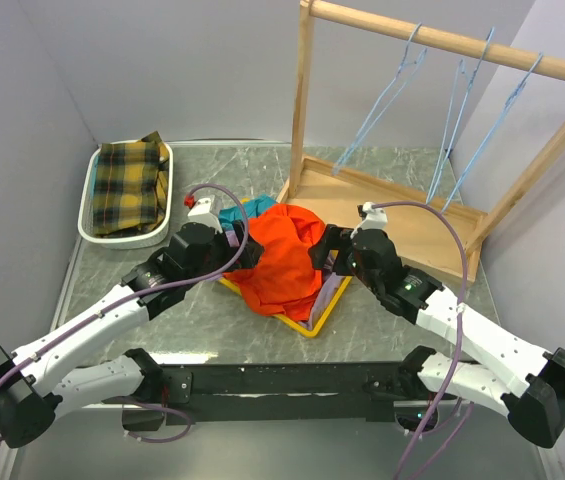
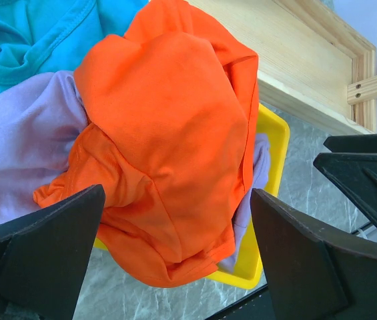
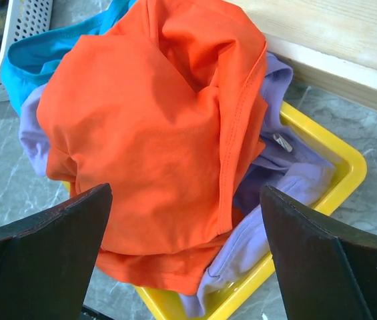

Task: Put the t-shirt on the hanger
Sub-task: Pick up the T-shirt and place it in the bin.

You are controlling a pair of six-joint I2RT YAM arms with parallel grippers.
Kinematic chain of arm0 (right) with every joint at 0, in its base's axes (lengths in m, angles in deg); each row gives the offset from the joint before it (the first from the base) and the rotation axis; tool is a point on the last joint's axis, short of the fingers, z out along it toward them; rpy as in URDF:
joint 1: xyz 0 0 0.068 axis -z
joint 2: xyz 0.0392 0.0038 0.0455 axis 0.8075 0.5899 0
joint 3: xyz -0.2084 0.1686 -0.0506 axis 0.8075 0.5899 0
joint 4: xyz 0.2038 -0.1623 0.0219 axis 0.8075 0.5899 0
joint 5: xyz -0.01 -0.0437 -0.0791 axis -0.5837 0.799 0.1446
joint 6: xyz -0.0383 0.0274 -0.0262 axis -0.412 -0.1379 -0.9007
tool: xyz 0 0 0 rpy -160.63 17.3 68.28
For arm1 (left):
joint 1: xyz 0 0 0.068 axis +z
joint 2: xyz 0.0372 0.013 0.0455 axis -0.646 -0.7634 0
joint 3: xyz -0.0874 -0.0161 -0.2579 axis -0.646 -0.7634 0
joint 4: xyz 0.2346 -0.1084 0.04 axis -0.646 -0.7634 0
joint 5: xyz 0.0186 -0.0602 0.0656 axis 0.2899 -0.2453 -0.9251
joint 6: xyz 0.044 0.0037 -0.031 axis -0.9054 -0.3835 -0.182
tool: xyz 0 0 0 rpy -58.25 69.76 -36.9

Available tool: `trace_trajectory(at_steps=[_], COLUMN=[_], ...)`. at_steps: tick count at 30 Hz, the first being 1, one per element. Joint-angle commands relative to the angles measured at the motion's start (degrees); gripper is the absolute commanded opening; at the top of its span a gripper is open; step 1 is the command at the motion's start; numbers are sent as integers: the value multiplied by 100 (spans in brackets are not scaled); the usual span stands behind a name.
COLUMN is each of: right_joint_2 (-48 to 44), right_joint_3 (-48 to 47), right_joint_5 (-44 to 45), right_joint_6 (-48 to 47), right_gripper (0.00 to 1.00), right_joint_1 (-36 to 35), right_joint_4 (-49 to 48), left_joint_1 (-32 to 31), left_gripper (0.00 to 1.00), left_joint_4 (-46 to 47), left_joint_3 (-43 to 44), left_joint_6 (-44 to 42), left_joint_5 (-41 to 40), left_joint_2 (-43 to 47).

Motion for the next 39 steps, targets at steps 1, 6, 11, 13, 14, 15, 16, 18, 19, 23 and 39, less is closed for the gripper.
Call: trace_trajectory(at_steps=[1, 6, 11, 13, 14, 15, 16, 18, 19, 23, 39], right_joint_2=[164, 874, 1438, 1806, 1956, 2236, 2378, 2773, 2888, 3476, 3610], right_joint_3=[-374, -980, -1709, -1929, -2148, -2272, -2386, -2738, -2835, -3353, -2924], right_joint_5=[156, 551, 709, 745, 771, 789, 789, 693, 666, 569, 1430], right_joint_6=[-254, -571, -852, -992, -1045, -1124, -1177, -1309, -1344, -1406, -879], right_gripper=[100, 100, 100, 100, 100, 100, 100, 100, 100, 100, 44], right_joint_1=[-82, -152, -249, -276, -284, -293, -293, -302, -328, -442, -908], right_joint_4=[-99, -82, -204, -222, -240, -231, -231, -240, -240, -170, -389], left_joint_1=[-17, -17, -17, -17, -17, -17, -17, -8, -8, 9, 36], left_gripper=[96, 96, 96, 96, 96, 96, 96, 96, 96, 96, 96], left_joint_4=[114, 79, -26, -140, -175, -202, -246, -299, -368, -501, -563], left_joint_3=[142, 151, 159, 168, 168, 160, 116, 98, 98, 124, -43], left_joint_6=[47, 100, 179, 257, 275, 328, 346, 381, 390, 416, 434], left_joint_5=[-46, -90, -265, -449, -503, -555, -660, -740, -801, -1021, -1075], left_joint_2=[155, 191, 287, 383, 427, 480, 585, 682, 752, 867, 1043])
